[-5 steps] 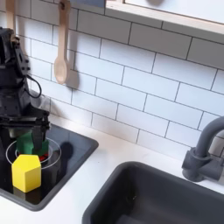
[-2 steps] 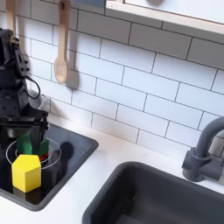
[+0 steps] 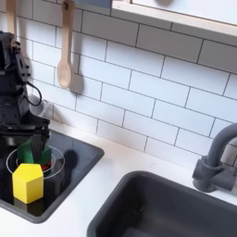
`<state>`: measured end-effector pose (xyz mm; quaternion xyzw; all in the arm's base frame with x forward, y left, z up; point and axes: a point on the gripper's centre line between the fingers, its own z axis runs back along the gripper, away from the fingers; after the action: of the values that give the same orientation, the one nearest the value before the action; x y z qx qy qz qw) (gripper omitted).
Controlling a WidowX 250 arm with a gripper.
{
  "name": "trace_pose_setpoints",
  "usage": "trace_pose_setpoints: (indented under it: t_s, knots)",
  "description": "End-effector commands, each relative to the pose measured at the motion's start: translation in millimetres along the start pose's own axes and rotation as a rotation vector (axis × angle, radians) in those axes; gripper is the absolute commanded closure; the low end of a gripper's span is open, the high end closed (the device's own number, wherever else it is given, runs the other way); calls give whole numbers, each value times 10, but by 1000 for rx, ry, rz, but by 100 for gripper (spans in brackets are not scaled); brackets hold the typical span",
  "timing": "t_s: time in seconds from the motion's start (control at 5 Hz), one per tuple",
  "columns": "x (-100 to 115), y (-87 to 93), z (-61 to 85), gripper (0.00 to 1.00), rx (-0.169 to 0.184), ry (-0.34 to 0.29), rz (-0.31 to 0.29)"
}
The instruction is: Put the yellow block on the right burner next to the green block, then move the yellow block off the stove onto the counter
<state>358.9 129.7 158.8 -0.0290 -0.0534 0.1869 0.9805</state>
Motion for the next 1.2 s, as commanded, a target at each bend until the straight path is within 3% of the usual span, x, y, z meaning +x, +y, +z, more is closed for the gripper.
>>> trace_pose_setpoints:
  t_s: [0.0,0.8,1.0]
  knots:
    - [-27,-4,-19,0,6,5,13]
    - [-161,-12,-159,0,15,57,14]
    - [-132,8,-134,0,12,46,25]
